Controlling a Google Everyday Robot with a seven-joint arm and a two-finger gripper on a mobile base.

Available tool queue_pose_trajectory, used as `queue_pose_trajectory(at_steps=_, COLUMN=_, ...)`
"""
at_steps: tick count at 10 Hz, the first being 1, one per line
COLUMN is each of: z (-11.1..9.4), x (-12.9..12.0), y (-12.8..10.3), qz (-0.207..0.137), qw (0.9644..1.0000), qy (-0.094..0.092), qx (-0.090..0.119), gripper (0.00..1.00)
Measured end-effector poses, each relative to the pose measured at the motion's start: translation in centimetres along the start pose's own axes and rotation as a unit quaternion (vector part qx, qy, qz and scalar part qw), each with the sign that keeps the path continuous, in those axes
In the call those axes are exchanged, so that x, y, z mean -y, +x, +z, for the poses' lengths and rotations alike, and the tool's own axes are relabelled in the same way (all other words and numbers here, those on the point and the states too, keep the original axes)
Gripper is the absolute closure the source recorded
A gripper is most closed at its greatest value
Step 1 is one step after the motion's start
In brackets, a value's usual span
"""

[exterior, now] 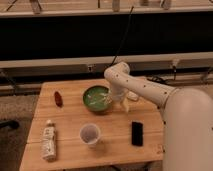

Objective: Pick up the ceramic bowl

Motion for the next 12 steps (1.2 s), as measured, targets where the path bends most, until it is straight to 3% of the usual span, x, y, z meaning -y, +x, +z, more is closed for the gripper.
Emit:
queue_pose_trajectory(at_steps=2, z=0.1, x=-0.2, y=-0.2, qz=0.007, qw=1.0000, qy=0.004, qx=-0.002, gripper=0.20)
queue_pose_trajectory(at_steps=7, z=0.9, x=0.8, y=0.9, qz=0.027, qw=0.9983, qy=0.030, qx=-0.042, gripper=0.20)
queue_pose_trajectory(at_steps=10, z=2.1, x=1.7, y=1.5, qz=0.029, qw=0.9983, qy=0.030, qx=-0.042, gripper=0.20)
queue_pose_trajectory(at_steps=12, z=2.8, x=1.8, y=1.9, qz=0.033, qw=0.9983, qy=0.026, qx=-0.039, gripper=0.30)
